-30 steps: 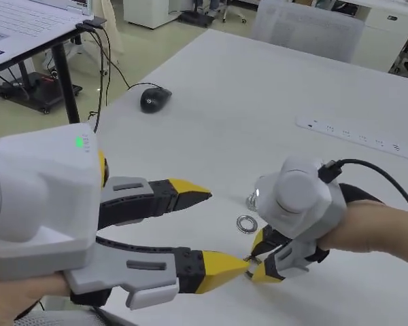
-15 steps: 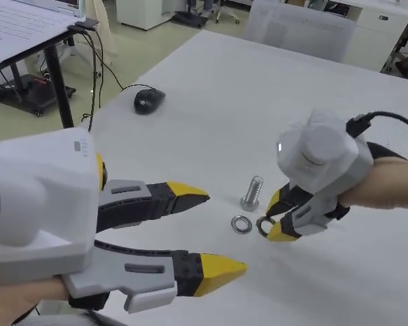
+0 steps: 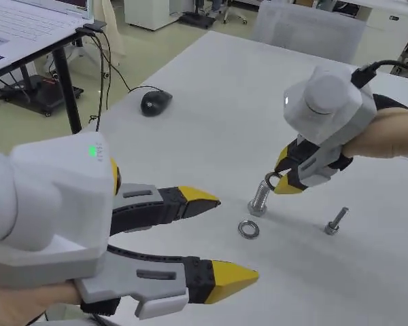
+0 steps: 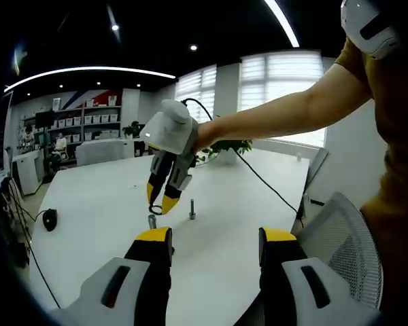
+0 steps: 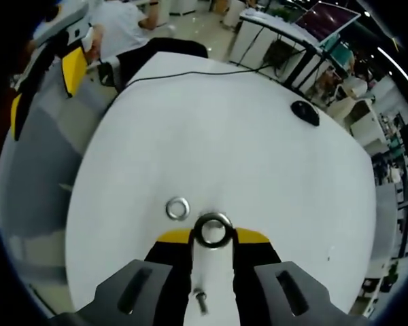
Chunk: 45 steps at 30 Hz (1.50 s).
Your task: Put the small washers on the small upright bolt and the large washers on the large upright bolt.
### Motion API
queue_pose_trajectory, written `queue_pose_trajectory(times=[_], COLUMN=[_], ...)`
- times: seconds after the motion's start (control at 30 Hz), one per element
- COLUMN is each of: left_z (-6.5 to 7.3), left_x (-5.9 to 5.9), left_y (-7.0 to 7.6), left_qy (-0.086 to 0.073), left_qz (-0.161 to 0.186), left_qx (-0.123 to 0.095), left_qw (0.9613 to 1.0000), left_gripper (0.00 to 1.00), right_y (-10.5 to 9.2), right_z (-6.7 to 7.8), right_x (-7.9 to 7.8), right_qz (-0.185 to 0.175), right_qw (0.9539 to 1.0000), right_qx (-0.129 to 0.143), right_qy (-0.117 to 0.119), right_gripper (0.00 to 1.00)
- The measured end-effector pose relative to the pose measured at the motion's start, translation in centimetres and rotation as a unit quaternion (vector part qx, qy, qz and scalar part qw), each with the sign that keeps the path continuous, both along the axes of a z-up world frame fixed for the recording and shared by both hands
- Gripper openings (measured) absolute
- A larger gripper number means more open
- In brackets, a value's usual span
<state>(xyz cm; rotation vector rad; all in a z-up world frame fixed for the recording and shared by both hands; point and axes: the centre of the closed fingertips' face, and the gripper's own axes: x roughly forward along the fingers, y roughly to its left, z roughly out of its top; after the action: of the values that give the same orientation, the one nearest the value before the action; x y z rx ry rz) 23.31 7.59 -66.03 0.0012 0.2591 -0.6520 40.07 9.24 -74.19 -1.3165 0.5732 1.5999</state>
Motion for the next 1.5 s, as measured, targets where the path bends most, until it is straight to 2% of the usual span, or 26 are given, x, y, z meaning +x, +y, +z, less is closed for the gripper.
queue_pose_trajectory(times=[0.2,0.43,0.7,0.8,1.03,1.17,1.5], left_z=[0.0,-0.1,-0.2,-0.3,-0.4,-0.5,-0.9], left_x=[0.2,0.5,0.7,0.7,0.7,0.7,0.7], left_y=[0.4,0.4,0.4,0.2,-0.1,-0.1,-0.1], left_qy=[0.001,0.002,0.004,0.007,0.011,0.014,0.017], left_qz=[0.006,0.007,0.008,0.005,0.003,0.003,0.005], left_qx=[-0.003,-0.005,-0.006,-0.004,-0.008,-0.005,-0.004], left_qw=[1.0,1.0,0.9999,1.0,0.9999,0.9999,0.9998], left_gripper=[0.5,0.5,0.5,0.5,0.5,0.5,0.5], right_y=[0.9,0.8,0.7,0.7,1.0,1.0,0.9], right_z=[-0.6,-1.6,-2.9,-3.9,-5.8,-6.4,-6.9], right_x=[0.3,0.4,1.1,1.1,1.8,1.9,1.8], right_qz=[0.008,0.015,0.02,0.015,0.013,0.009,0.024], right_qw=[0.9999,0.9995,0.999,0.999,0.9989,0.9988,0.9988], right_qx=[-0.007,-0.028,-0.039,-0.042,-0.041,-0.042,-0.035], right_qy=[0.005,0.009,-0.001,0.01,0.015,0.023,0.024], right_gripper=[0.21,0.21,0.22,0.22,0.22,0.22,0.24])
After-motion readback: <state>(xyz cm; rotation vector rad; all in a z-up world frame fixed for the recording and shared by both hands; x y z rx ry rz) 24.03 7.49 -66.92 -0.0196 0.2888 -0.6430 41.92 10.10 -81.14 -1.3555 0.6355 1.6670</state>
